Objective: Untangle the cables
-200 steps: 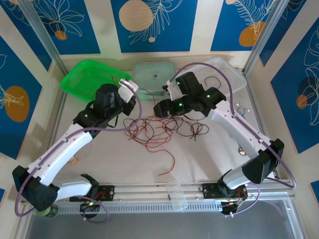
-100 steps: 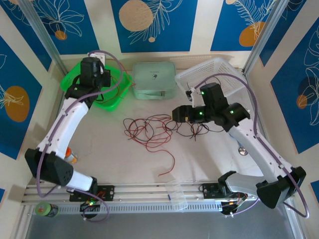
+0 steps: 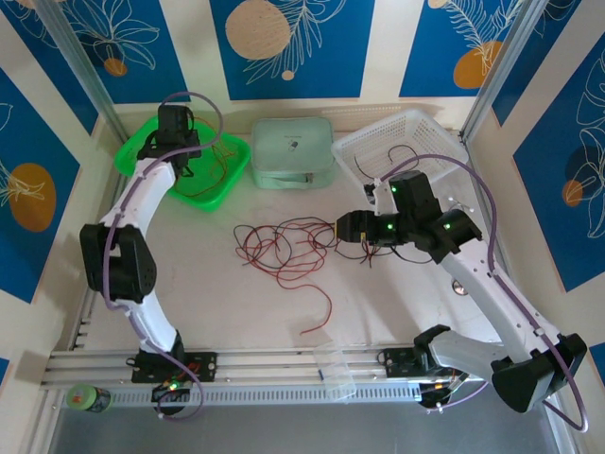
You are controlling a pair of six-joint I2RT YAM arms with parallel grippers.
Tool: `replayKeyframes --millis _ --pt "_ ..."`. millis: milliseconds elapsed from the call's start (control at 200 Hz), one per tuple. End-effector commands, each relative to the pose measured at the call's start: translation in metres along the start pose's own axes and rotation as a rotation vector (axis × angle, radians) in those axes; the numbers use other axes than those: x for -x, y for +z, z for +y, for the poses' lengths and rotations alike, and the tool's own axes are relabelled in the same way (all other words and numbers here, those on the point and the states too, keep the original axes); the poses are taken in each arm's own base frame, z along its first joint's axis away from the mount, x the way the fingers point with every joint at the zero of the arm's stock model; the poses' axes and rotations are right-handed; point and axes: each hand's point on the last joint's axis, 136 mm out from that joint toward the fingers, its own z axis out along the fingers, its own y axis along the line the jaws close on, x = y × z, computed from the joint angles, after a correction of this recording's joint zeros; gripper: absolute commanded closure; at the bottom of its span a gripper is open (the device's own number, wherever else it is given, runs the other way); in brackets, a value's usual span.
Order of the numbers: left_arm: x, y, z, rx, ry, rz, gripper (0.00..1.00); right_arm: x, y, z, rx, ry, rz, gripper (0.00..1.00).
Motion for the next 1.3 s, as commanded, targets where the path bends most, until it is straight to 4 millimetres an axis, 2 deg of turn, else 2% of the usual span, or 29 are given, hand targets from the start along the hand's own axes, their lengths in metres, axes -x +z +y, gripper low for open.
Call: replayKeyframes --millis 0,85,170,220,290,370,470,565,600,770,905,1050,1205,1296 --pt "-0.017 0.031 -0.008 -0.044 -0.054 0.039 1.00 -0.007 -0.003 0.000 0.010 0.024 0.013 0.30" --pt "-0.036 0.048 -0.024 -0.109 -0.058 0.096 0.99 -0.010 -0.001 -0.007 -0.016 0.039 0.023 0.30" --pt "-0.049 0.057 -0.035 -0.157 -0.076 0.133 0.91 -0.014 0.002 -0.018 -0.076 0.057 0.033 0.30" --pt "-0.053 0.058 -0.040 -0.184 -0.086 0.146 0.82 -0.019 0.005 -0.026 -0.125 0.061 0.045 0.30" --pt "-0.053 0.056 -0.048 -0.233 -0.101 0.155 0.58 -0.025 0.010 -0.039 -0.206 0.063 0.070 0.30" --pt "-0.045 0.047 -0.057 -0.294 -0.112 0.143 0.36 -0.034 0.016 -0.053 -0.300 0.054 0.108 0.30" --pt "-0.026 0.027 -0.066 -0.372 -0.124 0.115 0.22 -0.039 0.021 -0.072 -0.425 0.041 0.140 0.31" --pt "-0.001 -0.002 -0.075 -0.464 -0.126 0.078 0.11 -0.036 0.022 -0.095 -0.558 0.017 0.149 0.31" --pt "0.008 -0.014 -0.077 -0.500 -0.127 0.063 0.00 -0.034 0.023 -0.102 -0.594 0.007 0.154 0.31" --pt "0.040 -0.067 -0.085 -0.635 -0.124 -0.016 0.00 -0.022 0.042 -0.135 -0.707 -0.010 0.193 0.32" --pt "0.049 -0.099 -0.082 -0.675 -0.122 -0.040 0.00 -0.016 0.060 -0.156 -0.751 -0.003 0.221 0.37" --pt "0.052 -0.135 -0.081 -0.732 -0.139 -0.042 0.00 -0.016 0.072 -0.164 -0.755 0.006 0.237 0.40" --pt "0.035 -0.176 -0.082 -0.768 -0.162 -0.018 0.00 -0.027 0.079 -0.157 -0.731 0.007 0.265 0.43" --pt "0.010 -0.196 -0.087 -0.768 -0.140 0.025 0.00 -0.038 0.083 -0.151 -0.719 0.013 0.278 0.43"
